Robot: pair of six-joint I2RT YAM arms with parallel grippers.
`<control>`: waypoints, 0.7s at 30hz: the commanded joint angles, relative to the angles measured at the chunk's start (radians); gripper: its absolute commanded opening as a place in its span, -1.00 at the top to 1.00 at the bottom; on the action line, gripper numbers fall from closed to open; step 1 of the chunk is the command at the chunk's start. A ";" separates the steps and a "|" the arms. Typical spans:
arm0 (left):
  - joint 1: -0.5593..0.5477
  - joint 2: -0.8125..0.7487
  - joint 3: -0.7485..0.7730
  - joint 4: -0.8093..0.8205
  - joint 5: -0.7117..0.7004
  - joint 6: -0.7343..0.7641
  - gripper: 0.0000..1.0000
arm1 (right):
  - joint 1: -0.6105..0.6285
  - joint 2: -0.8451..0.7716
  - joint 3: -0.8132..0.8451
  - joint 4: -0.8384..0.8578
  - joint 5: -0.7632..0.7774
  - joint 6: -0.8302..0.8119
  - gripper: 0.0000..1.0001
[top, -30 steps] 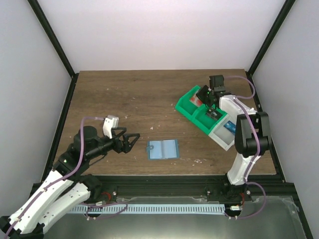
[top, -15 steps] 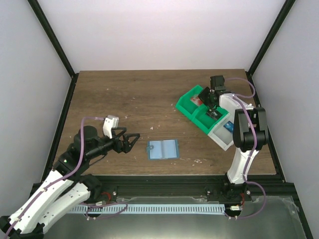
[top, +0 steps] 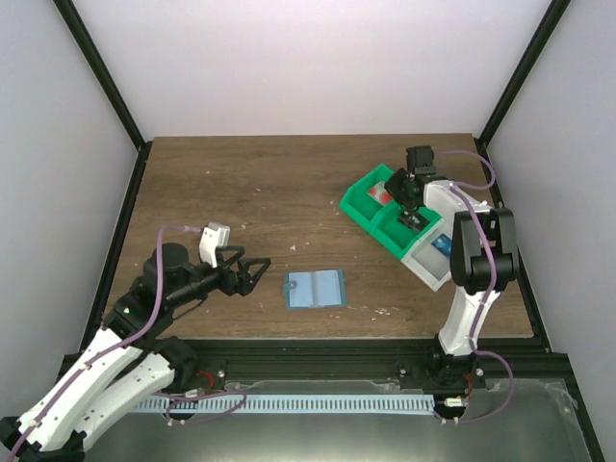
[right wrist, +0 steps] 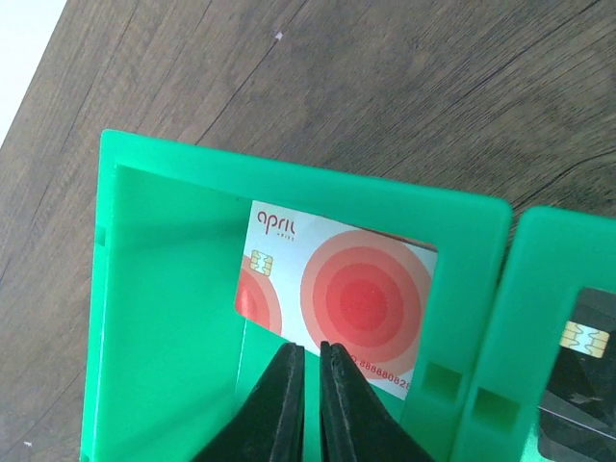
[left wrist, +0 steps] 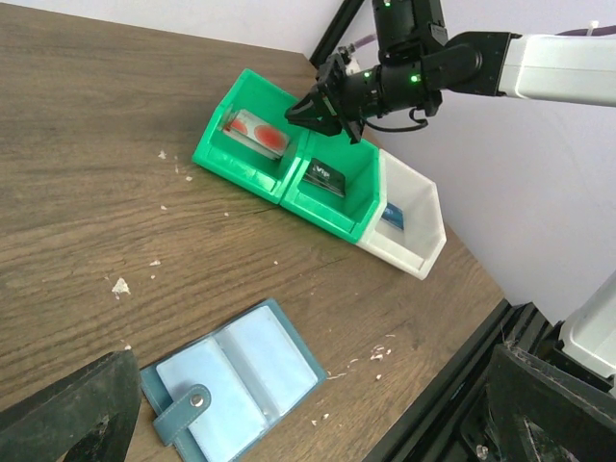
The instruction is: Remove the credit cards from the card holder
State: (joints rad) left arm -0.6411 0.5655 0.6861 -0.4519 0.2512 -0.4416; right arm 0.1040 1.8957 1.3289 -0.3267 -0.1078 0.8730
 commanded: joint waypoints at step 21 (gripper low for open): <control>0.000 0.099 0.060 -0.028 -0.101 -0.110 -1.00 | 0.090 -0.681 -0.292 -0.056 -0.176 -0.296 -0.22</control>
State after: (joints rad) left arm -0.6411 0.6685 0.6926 -0.4831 0.1764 -0.4908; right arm 0.1448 1.3415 1.1164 -0.3344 -0.2153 0.6647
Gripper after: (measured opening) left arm 0.998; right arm 0.529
